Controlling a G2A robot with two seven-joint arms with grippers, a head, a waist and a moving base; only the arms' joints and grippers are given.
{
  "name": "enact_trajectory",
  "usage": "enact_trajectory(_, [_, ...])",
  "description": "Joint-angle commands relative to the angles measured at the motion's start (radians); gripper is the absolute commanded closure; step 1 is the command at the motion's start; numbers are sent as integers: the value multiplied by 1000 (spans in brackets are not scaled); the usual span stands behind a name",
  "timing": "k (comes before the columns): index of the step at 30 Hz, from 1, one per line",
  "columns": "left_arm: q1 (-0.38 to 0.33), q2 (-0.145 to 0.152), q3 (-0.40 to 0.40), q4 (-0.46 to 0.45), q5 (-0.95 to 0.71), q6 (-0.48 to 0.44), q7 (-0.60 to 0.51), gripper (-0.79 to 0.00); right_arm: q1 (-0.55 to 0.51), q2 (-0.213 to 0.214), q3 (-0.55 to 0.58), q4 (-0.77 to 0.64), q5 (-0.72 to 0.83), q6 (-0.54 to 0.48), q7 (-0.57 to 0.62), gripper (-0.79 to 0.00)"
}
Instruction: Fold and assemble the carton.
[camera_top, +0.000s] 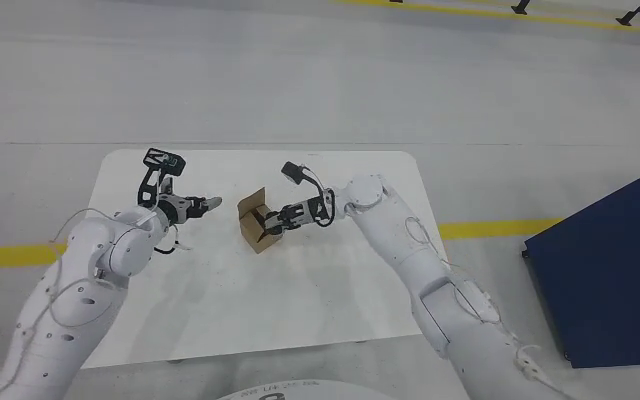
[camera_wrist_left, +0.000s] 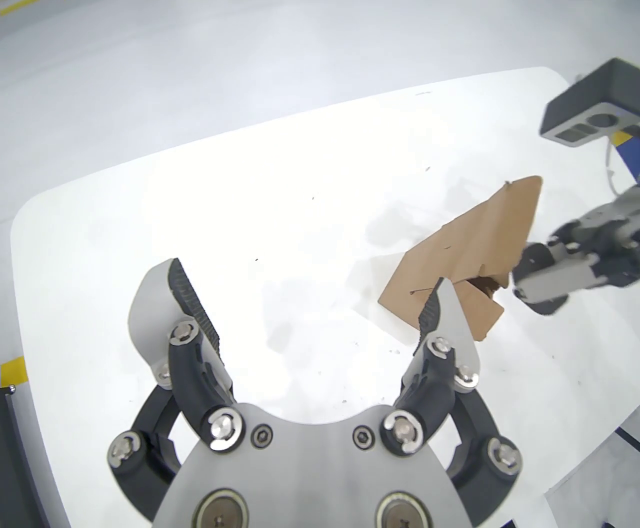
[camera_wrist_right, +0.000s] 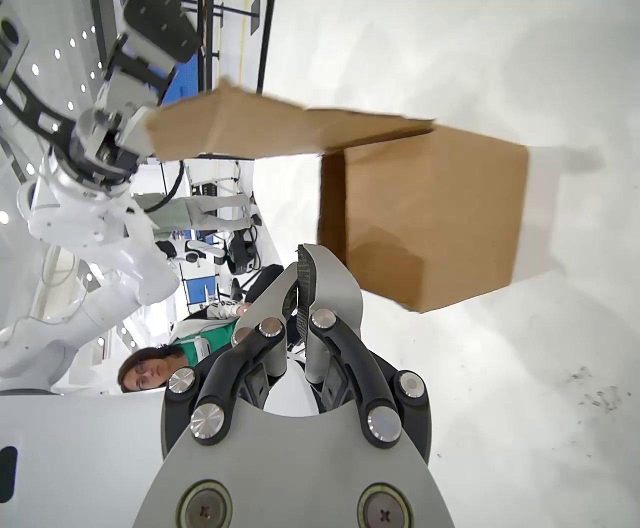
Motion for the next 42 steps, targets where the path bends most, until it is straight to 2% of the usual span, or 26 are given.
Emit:
enact_trajectory(1, [-38,-10,42,46,6,4,8,-785,-30,12,23,-73,5,45,-2,0])
enact_trajectory(4, [-80,-25,92,95,2,10,22,-785,-45,21,42,-105,32,91,22,0])
enact_trajectory(8, [-108,-38,130,132,2,20,35,-785,-16,17,23,-83,45,189,38,0])
enact_trajectory(13, [-126,-46,132,163,-22,17,49,-785,55,-6,-49,-14,37,306,45,0])
enact_trajectory(20, [-126,-48,123,165,-37,-6,60,-785,137,-55,-157,83,29,422,-8,0])
enact_trajectory(28, [-118,-49,112,158,-45,-25,64,-785,171,-90,-208,180,59,403,-35,0])
enact_trajectory(42, [-86,-47,109,119,-39,-71,70,-785,170,-106,-219,269,87,352,-59,0])
